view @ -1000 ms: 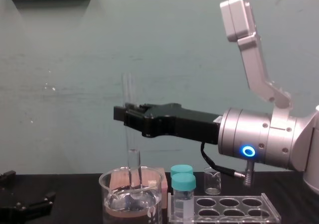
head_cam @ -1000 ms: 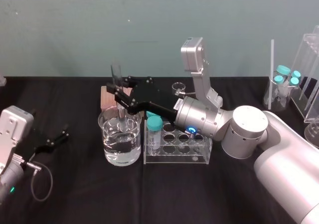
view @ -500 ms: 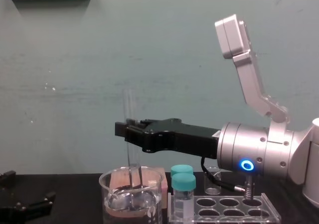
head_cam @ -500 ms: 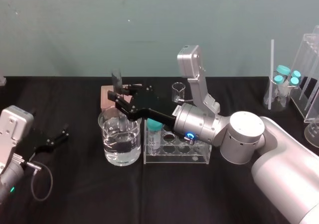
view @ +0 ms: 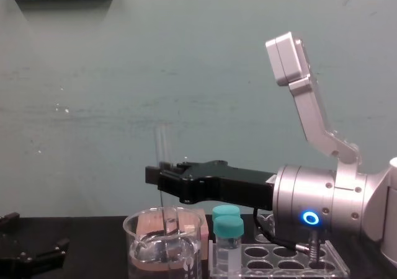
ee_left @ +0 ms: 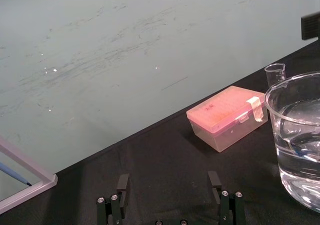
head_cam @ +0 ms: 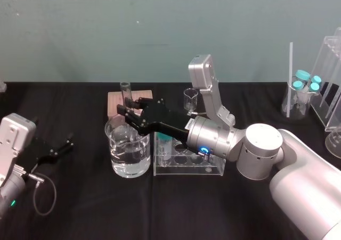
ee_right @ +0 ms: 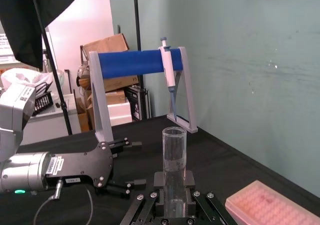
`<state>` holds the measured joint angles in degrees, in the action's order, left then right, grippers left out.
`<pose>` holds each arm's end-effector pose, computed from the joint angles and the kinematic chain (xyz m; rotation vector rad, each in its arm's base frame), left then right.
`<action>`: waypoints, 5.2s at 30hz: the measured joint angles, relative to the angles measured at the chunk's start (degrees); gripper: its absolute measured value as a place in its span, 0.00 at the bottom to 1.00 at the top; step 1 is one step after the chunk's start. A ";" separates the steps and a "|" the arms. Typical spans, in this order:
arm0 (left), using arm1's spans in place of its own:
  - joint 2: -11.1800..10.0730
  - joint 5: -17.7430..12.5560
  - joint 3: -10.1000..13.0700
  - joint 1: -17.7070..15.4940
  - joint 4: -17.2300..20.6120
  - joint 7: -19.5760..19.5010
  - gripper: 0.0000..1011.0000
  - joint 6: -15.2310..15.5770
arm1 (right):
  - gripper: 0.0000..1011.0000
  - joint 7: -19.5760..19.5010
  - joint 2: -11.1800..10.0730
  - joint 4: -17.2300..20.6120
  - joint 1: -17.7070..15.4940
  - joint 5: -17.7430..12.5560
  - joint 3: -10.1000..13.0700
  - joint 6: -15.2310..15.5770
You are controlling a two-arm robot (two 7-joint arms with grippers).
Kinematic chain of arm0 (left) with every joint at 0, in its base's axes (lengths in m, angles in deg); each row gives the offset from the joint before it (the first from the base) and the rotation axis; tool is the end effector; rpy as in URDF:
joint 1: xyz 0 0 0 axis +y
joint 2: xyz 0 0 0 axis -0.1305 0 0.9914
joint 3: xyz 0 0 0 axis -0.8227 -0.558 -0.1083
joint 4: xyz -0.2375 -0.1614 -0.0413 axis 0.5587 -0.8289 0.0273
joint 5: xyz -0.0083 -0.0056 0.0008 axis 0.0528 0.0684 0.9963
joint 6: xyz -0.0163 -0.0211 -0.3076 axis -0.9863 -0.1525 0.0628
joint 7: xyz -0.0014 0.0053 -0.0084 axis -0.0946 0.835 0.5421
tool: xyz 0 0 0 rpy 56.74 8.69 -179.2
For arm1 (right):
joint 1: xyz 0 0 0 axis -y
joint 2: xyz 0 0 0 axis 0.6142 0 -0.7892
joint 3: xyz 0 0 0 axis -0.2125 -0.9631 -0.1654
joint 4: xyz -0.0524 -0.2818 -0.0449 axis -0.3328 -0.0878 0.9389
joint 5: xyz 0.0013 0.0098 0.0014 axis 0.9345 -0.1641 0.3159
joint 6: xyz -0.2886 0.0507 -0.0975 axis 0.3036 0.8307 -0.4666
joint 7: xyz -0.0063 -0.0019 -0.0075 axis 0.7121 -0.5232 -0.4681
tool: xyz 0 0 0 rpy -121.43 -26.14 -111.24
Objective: Hold the test tube with one hand and immerse one end into the beaker, then return it to the test tube rack.
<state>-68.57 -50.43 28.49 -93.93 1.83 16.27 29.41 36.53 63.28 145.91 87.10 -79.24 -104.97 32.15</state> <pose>0.3580 0.0827 -0.3022 0.3045 -0.2851 1.2481 0.4653 0.0691 -0.2524 0.0255 -0.0304 -0.4996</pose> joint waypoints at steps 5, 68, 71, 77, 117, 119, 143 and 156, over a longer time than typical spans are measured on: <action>0.00 0.00 0.00 0.00 0.00 0.00 0.99 0.00 | 0.22 0.09 -0.13 -0.12 -0.18 0.18 -0.12 0.32; 0.00 0.00 0.00 0.00 0.00 0.00 0.99 0.00 | 0.22 0.58 0.38 -1.12 0.26 0.40 0.10 0.11; 0.00 0.00 0.00 0.00 0.00 0.00 0.99 0.00 | 0.22 0.60 0.51 -1.34 0.42 0.41 0.10 0.00; 0.00 0.00 0.00 0.00 0.00 0.00 0.99 0.00 | 0.22 0.60 0.68 -1.66 0.59 0.48 0.10 -0.16; 0.00 0.00 0.00 0.00 0.00 0.00 0.99 0.00 | 0.22 0.79 0.99 -2.66 1.12 0.63 0.47 -0.48; 0.00 0.00 0.00 0.00 0.00 0.00 0.99 0.00 | 0.22 0.79 0.99 -2.66 1.12 0.65 0.47 -0.43; 0.00 0.00 0.00 0.00 0.00 0.00 0.99 0.00 | 0.22 0.87 1.14 -2.87 1.17 0.78 0.34 -0.34; 0.00 0.00 0.00 0.00 0.00 0.00 0.99 0.00 | 0.22 0.81 1.17 -2.81 1.15 0.81 0.42 -0.32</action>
<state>-68.56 -50.44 28.49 -93.93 1.82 16.27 29.40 37.35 64.45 143.10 88.25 -78.43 -104.56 31.84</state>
